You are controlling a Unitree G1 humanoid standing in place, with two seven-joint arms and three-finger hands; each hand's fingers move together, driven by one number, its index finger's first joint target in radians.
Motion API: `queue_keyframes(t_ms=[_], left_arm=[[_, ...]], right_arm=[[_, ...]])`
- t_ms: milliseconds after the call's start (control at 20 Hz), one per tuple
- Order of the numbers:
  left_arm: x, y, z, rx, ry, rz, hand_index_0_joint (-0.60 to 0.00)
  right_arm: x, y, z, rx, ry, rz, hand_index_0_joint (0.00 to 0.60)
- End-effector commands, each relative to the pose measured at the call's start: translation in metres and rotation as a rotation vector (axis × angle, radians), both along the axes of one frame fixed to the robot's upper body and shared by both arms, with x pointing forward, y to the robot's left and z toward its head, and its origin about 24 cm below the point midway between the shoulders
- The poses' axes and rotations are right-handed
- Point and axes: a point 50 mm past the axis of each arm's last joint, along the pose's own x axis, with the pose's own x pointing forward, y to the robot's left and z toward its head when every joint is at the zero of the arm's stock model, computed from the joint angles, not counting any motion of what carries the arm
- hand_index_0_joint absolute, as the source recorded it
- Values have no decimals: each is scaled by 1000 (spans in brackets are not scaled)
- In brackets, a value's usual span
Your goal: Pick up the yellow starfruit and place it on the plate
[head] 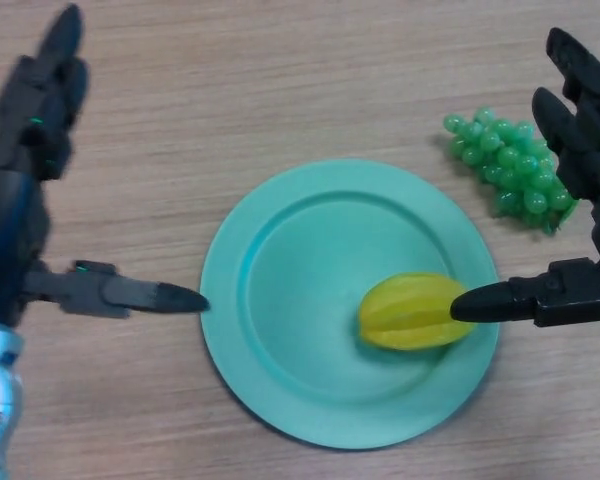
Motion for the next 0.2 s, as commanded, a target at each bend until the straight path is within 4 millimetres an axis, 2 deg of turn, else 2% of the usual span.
queue_keyframes(t_ms=[50,200], left_arm=[[-16,3,27,44,-171,10,0],[-17,-3,22,-8,-137,-7,0]], right_arm=[[-9,2,27,37,-195,39,0],[-9,2,27,46,-195,36,0]])
